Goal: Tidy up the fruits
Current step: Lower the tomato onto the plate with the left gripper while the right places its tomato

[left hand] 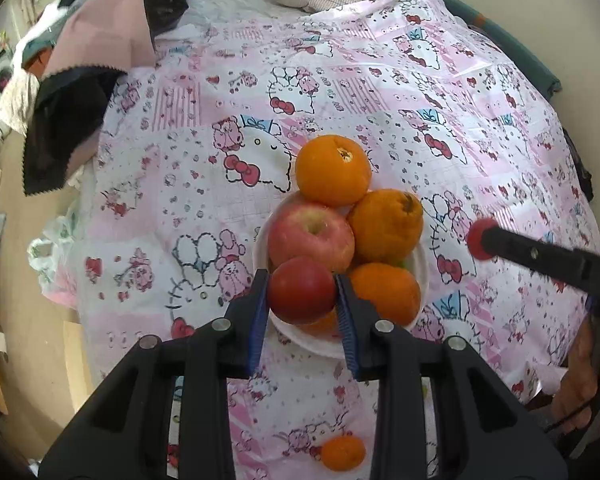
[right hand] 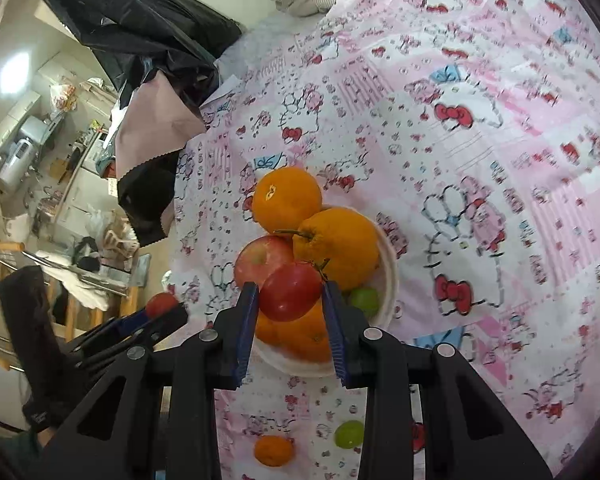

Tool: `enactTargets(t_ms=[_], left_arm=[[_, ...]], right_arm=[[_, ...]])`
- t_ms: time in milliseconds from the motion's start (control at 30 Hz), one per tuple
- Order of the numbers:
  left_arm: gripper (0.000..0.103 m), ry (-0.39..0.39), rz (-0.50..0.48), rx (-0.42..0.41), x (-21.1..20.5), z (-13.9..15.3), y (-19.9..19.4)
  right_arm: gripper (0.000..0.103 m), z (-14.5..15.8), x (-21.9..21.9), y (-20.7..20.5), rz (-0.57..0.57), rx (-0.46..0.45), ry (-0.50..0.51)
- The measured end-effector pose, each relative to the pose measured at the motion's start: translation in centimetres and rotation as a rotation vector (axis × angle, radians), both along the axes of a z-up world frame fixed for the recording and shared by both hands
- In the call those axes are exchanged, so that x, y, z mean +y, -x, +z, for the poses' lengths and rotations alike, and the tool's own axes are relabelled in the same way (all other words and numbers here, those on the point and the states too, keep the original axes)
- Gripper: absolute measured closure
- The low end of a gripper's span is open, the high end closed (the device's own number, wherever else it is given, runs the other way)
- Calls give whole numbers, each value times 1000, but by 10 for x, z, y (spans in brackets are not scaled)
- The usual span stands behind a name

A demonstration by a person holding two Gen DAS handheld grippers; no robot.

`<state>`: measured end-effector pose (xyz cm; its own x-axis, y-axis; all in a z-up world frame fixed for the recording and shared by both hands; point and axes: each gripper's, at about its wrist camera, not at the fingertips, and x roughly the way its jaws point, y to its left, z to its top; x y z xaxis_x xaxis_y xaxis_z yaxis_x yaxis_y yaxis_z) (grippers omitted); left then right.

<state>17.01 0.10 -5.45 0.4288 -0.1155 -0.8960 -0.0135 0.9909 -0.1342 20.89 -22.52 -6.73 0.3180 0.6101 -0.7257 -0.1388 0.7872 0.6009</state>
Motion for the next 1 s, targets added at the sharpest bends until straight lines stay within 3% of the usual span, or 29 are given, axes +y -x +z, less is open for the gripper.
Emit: enactTargets(t_ms=[200,333,733,867,933,1000], left_arm=[[75,87,-1,110,1,-37,-12],[75,78,-35,159,-11,-57,-17],[74,49,-76,170,-28,-75,-29],[74,32,-69,157,-29,-75,-31],[71,21,-70,161,-29,-75,-31],[55,-3,-59,165,-29,-75,-31]], right_arm=[[68,-28,17,-11,36,85,-3],[68,-41,35,-17,72,107,31],[65,-57,53,-26,80,153,16],[50,-53,49,-27,63,148,4],[50,-51,47,-27,61,147,3],[50,-49,44,-26,59,146,-4]])
